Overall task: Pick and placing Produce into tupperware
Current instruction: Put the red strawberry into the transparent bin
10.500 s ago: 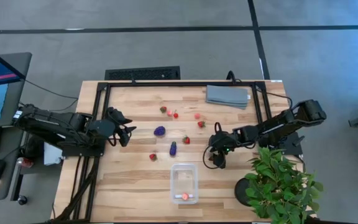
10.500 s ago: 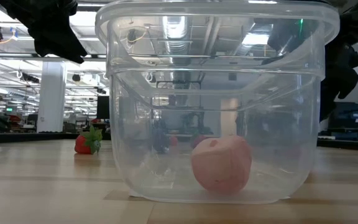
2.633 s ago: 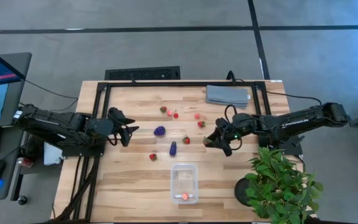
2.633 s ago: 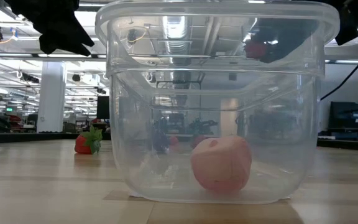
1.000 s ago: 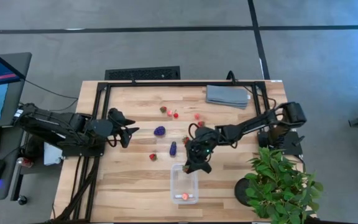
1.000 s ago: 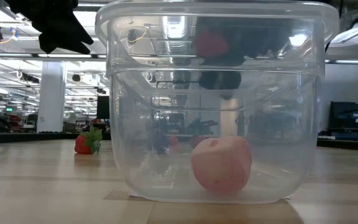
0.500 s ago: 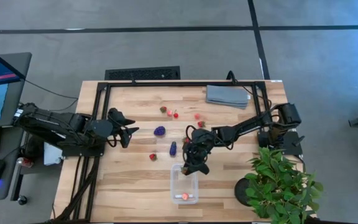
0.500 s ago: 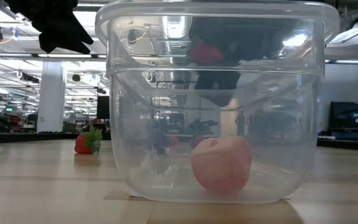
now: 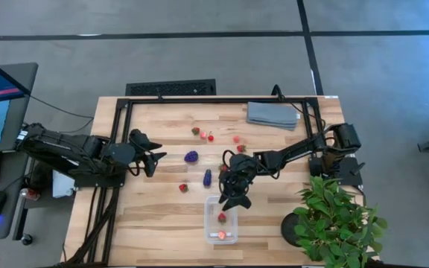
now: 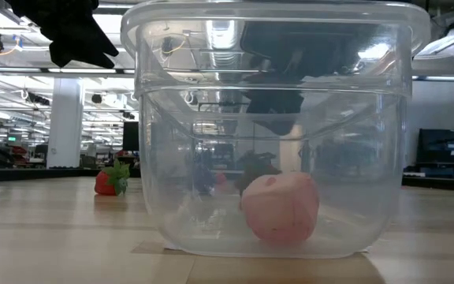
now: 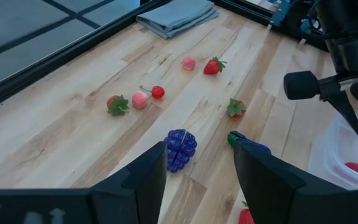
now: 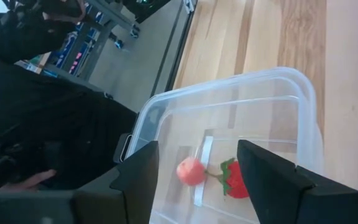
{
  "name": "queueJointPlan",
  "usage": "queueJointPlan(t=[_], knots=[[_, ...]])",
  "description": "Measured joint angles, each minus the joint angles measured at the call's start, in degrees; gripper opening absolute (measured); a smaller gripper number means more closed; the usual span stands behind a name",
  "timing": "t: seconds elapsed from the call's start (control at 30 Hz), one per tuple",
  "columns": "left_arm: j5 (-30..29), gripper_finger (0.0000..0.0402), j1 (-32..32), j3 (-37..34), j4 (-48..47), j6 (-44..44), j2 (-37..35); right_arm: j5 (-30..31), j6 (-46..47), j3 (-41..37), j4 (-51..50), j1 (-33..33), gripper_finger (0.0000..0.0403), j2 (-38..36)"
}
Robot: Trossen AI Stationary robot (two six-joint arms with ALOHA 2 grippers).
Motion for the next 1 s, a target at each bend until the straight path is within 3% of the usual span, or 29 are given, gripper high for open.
queueJointPlan(t=[0.47, 0.77, 1.0], knots=[[-0.02, 0.0177, 0.0, 0.0, -0.73, -0.02, 0.0, 2.47, -3.67, -0.08, -1.03, -2.86, 0.0244, -3.82], [-1.51, 0.0177, 0.0, 0.0, -0.92, 1.24, 0.0, 14.69, -14.81, -0.04, -16.83, -8.34, 0.0244, -11.91], [-3.07, 0.0177, 0.0, 0.0, -0.96, 2.53, 0.0, 26.53, -20.32, -0.07, -27.05, -11.62, 0.0244, -13.35]])
